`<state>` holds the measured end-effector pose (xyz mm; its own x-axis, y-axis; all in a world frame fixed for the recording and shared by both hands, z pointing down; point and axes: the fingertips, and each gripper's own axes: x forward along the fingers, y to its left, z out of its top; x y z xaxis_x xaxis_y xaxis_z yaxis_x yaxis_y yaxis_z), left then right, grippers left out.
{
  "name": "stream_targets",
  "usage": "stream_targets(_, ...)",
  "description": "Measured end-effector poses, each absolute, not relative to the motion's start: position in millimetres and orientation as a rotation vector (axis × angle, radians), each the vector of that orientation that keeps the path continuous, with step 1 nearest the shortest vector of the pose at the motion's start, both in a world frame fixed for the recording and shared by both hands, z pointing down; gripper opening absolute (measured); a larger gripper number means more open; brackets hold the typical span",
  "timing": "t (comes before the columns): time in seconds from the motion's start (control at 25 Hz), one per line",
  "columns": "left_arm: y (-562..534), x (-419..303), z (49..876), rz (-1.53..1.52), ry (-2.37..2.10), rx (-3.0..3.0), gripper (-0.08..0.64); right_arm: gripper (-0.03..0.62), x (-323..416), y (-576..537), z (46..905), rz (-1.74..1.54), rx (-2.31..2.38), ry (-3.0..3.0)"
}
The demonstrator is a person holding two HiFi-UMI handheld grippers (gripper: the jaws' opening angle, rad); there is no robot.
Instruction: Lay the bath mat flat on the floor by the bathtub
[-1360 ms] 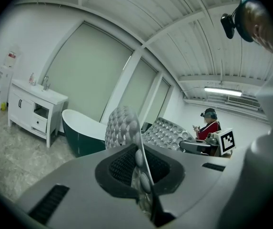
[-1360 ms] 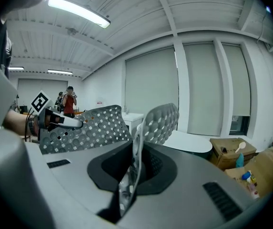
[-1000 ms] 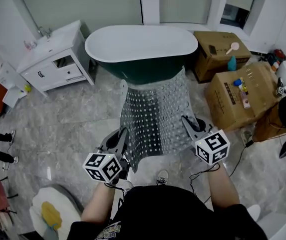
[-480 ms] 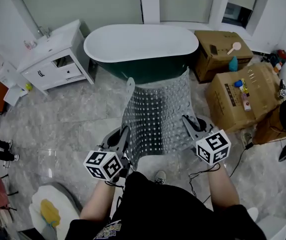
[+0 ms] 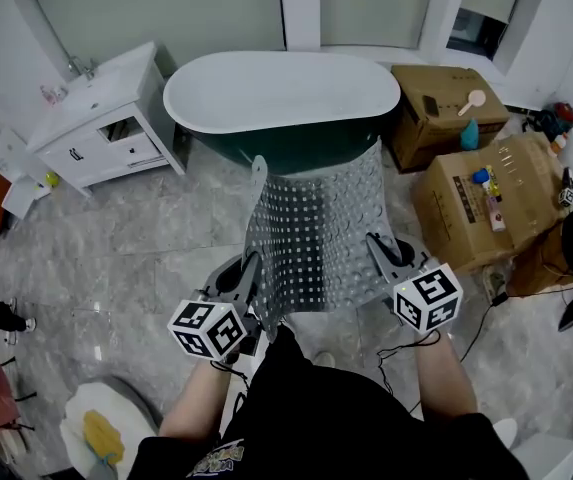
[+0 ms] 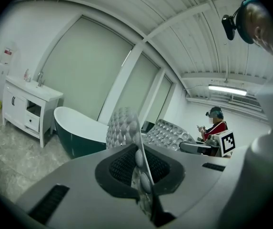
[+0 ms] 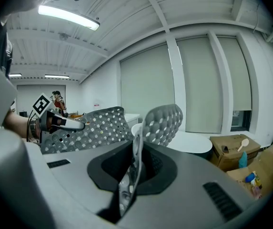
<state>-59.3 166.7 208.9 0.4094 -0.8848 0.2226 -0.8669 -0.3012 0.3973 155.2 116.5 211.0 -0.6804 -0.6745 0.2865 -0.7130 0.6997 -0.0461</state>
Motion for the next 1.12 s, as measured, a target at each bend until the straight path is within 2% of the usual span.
stream_targets(0.64,-3.1,-153.3,223.3,-0.062,-1.431,2.234,0.03,0.032,72.7,-45.0,234.9,0.311,1.205,-2.613)
stream_targets(1.12,-70.5,-224.2,216.9,-0.101,-1.43,2.246,0.031,0.032,6.3,-113.3,221.6,0.255,1.217,-2.599)
